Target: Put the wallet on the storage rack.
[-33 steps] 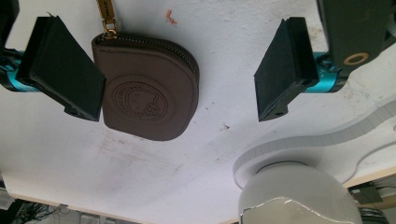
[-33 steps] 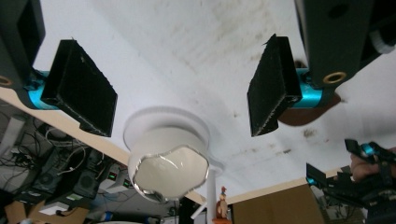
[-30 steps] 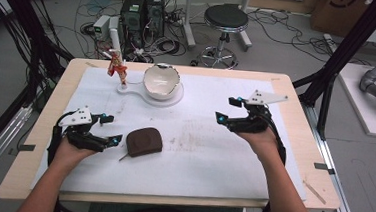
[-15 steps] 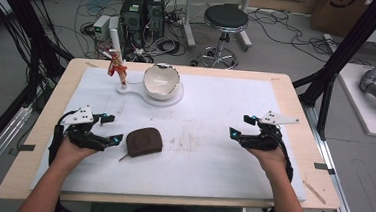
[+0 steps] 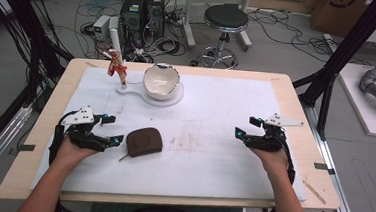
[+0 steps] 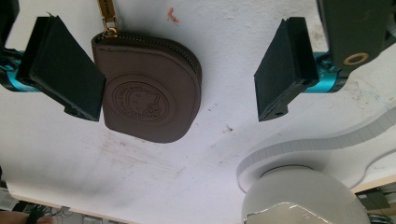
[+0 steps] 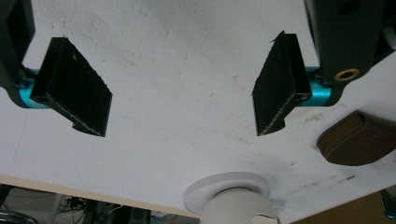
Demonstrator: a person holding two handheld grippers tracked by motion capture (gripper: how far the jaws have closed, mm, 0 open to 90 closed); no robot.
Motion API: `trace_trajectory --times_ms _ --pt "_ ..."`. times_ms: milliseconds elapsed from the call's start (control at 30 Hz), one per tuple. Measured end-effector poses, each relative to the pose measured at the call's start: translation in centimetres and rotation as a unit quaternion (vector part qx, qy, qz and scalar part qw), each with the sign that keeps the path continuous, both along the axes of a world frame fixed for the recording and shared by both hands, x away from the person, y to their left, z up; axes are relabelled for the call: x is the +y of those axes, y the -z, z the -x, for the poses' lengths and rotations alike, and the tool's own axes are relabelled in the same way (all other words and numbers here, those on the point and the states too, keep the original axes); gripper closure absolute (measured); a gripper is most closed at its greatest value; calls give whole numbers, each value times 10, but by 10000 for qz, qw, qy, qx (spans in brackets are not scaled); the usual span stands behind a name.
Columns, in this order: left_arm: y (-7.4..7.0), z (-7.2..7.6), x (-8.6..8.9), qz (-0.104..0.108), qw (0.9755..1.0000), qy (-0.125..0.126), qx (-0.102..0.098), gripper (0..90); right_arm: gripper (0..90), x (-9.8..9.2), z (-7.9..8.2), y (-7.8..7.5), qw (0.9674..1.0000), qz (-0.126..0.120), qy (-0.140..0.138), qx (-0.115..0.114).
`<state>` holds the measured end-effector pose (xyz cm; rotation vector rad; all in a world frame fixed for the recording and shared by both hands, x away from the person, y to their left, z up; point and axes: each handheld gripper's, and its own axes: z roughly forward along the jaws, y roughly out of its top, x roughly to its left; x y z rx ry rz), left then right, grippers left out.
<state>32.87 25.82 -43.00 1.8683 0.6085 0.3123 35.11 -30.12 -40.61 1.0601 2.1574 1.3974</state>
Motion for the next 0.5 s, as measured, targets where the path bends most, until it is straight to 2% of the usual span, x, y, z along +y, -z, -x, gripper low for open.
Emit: trace_trajectory --times_ms 100,200,500 --pt "1 0 0 26 10000 42 23 165 202 1 1 -1 10000 25 -44 -69" --pt "2 0 1 5 10000 36 51 165 202 0 -1 0 10000 1 -6 -12" --pt "2 10 -2 -160 9997 171 103 164 202 1 -3 2 10000 63 -63 -3"
